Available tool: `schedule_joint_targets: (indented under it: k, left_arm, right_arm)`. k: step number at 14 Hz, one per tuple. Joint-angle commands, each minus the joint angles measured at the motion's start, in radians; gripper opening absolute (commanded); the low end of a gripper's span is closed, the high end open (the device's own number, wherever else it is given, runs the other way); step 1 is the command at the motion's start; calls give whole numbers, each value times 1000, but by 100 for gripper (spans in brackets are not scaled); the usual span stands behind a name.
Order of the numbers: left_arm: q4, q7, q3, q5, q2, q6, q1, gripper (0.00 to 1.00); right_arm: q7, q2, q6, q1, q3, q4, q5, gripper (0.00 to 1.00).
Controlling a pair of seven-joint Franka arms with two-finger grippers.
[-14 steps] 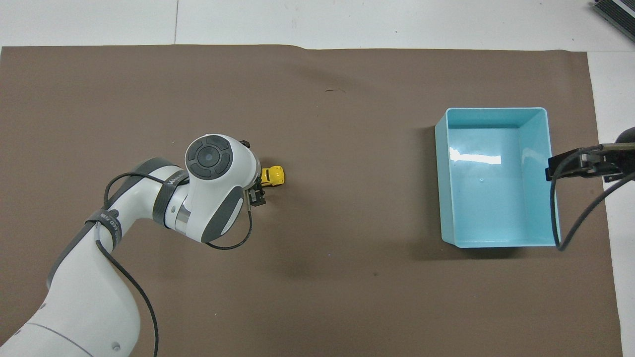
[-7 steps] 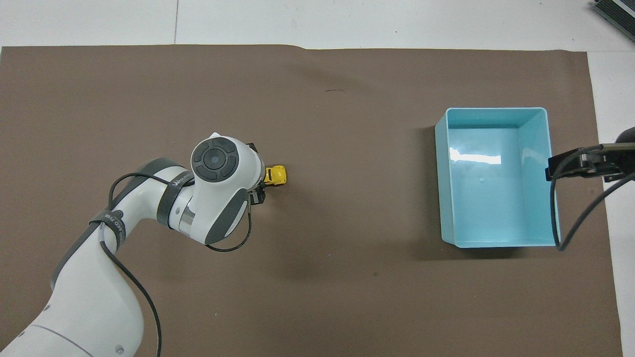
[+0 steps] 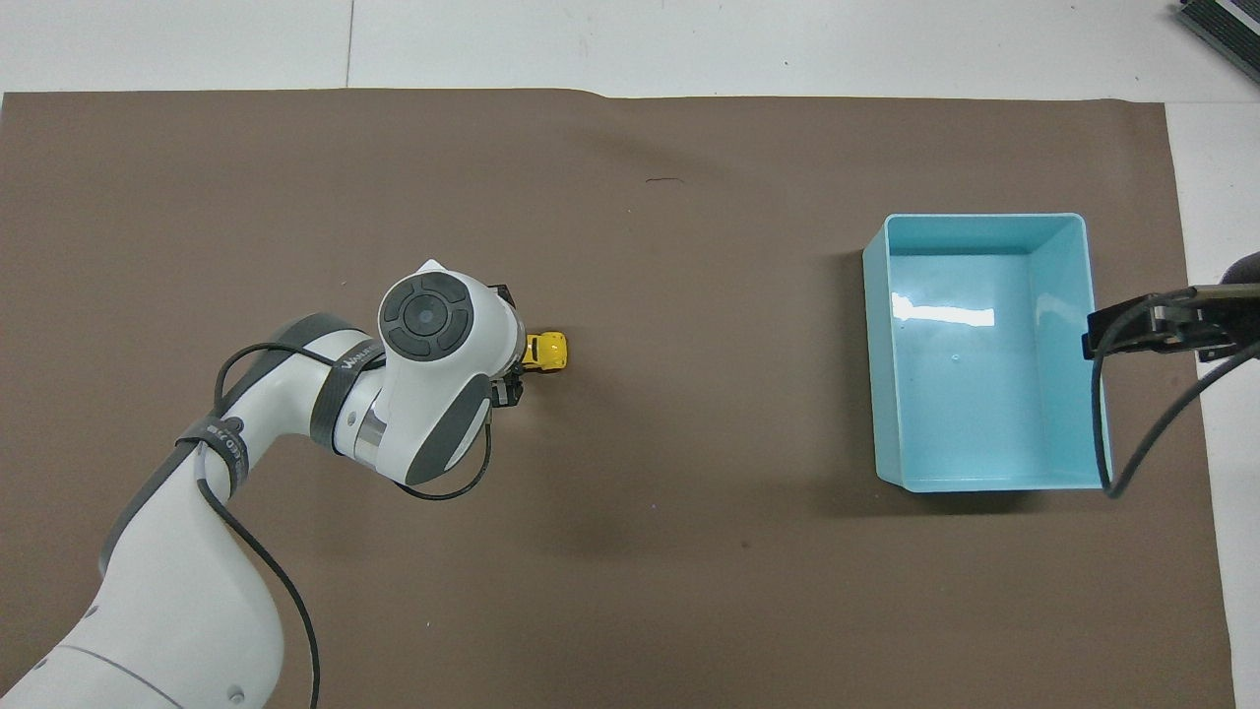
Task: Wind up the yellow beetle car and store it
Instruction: 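Press the car with the left gripper and drag it back toward the left arm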
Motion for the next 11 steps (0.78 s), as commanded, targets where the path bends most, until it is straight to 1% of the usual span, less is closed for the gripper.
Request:
schedule_joint_targets:
  k: [1,7,11]
  left_arm:
    - [-30,36,9,14,-6,-17,34,0]
    - [-63,206,9,14,-11,-18,156,0]
    - [-63,301,9,16,-10,-18,219,0]
  right_arm:
    - [-34,-18,-10,-7,1,-14,21,100]
    - [-31,-18,-10,-7,2,-14,21,100]
    - [-34,-19,-10,-7,2,-14,21,100]
